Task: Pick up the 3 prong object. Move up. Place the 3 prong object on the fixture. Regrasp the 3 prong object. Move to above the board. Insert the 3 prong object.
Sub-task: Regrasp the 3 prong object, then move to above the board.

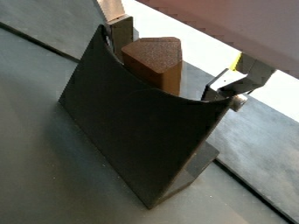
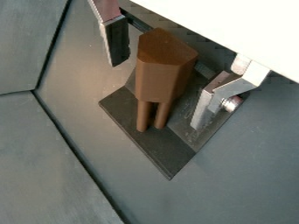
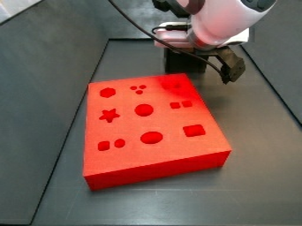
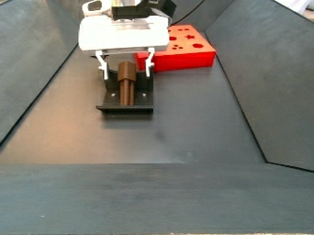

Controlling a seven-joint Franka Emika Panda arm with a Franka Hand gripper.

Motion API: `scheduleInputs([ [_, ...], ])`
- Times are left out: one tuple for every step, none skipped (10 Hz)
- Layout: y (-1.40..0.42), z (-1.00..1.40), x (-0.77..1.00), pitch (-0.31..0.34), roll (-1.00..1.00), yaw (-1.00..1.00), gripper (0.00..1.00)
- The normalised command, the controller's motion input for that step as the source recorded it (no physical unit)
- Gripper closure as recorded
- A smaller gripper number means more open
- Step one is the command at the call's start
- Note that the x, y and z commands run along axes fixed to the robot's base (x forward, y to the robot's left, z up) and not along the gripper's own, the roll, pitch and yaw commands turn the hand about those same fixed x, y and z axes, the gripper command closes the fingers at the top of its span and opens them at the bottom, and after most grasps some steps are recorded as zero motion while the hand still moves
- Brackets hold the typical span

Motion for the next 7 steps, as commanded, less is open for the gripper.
scheduleInputs([
  [0.0,0.0,0.0,0.0,0.0,0.0,1.0],
  [-0.07,1.0,-0.11,0.13,0.15,-0.17,1.0],
  [-0.07,1.0,-0.11,0.13,0.15,-0.17,1.0],
  [-0.06,1.0,-0.11,0.135,0.08,-0.11,1.0],
  [-0.05,1.0,-0.11,0.147,0.02,-0.06,1.0],
  [-0.05,1.0,-0.11,0.156,-0.03,-0.01,1.0],
  [-0.05,1.0,-0.11,0.157,-0.04,0.02,1.0],
])
